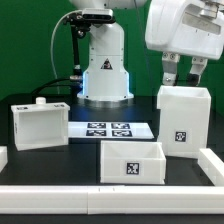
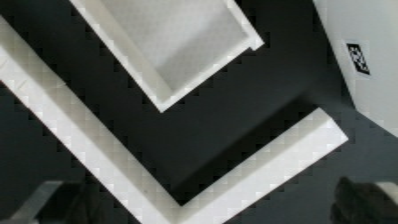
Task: Assemble drawer
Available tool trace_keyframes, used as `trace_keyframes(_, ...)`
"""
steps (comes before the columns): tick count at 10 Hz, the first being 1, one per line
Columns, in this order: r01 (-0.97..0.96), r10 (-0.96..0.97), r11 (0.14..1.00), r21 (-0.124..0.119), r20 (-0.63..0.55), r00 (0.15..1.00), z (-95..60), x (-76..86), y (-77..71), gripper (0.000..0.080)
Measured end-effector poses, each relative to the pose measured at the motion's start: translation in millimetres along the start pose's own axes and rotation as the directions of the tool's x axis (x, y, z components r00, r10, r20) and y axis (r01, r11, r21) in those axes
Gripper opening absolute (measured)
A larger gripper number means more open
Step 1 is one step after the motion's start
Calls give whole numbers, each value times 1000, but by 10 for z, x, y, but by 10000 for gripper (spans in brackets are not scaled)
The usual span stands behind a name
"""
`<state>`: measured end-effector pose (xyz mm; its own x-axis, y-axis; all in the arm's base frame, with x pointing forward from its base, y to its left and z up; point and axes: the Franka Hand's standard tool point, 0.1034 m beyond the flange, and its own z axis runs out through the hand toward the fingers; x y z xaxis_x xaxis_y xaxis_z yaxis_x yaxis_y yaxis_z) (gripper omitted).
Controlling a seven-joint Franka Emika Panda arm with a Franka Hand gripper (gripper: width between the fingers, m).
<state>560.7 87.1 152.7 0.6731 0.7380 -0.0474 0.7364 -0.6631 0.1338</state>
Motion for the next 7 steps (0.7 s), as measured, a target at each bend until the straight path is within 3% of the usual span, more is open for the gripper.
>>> trace_keyframes(5,-19,19,1000,10,2,1000,44,-33,14,649)
trace_keyframes(6,-57,57,998,29,2,998,154,-154,164,649)
trace_keyframes(7,-46,46,998,31,1,999,280,-273,377,649)
